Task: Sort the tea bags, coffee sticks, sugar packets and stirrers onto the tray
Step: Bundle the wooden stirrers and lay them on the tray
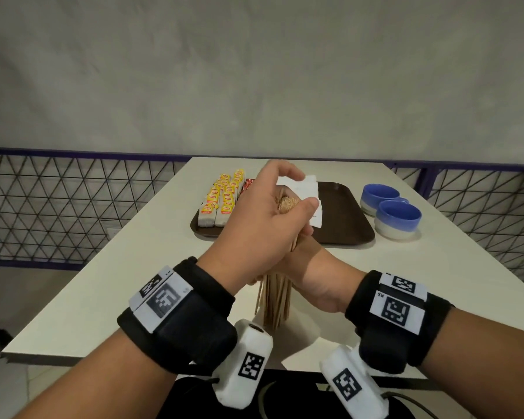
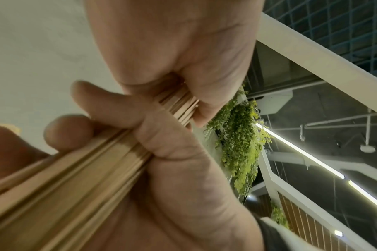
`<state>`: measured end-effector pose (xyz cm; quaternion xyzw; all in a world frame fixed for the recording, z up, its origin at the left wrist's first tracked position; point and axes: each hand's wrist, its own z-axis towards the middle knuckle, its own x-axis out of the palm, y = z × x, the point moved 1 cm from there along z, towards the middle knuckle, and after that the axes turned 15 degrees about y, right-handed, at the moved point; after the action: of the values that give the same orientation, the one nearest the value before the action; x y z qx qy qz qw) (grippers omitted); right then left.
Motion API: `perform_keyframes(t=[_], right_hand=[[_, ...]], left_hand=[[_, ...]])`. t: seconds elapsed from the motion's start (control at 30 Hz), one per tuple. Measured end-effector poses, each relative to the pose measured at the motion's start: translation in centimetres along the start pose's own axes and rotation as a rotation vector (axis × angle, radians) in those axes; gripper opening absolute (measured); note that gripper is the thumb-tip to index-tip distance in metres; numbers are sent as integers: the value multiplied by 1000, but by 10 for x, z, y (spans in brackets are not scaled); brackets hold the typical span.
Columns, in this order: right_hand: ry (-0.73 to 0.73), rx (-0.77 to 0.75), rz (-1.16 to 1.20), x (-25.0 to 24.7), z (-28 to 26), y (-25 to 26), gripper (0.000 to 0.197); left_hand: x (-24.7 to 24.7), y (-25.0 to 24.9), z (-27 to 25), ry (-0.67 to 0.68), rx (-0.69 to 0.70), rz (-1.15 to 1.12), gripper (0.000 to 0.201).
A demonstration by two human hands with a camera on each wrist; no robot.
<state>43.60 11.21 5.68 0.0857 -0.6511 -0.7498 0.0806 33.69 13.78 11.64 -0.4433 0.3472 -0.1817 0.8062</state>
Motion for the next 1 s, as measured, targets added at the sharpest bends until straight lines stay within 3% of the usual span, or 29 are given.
perform_keyframes(t=[0.1,0.2,0.33,0.4,0.43,0.57,0.67,0.8,1.0], right_hand=[[-8,38,-21,4,-1,1,27],[-13,62,-41,7,-2,-2,32],[-15,77,-101,9,-2,2,17],[-36,34,-127,7,0,10,23],[-29,20,-134,6,1,13,26],[1,71,-183,7,-3,9,18],[28,116,-246,11,-3,11,15],[93,114,-150,5,-4,11,13],[29,239,-182,7,-9,-9,18]], left_hand=[[-1,-1,1,9,19,-45,18],[-4,7,1,-8,54,3,27],[-8,9,1,-147,224,353,18],[-9,-1,3,-184,371,542,14],[-11,-6,6,-157,379,616,17],[-12,-3,12,87,63,858,28],[-10,-5,13,147,52,842,25],[-10,-9,17,139,80,891,32],[-10,6,18,109,62,874,32]])
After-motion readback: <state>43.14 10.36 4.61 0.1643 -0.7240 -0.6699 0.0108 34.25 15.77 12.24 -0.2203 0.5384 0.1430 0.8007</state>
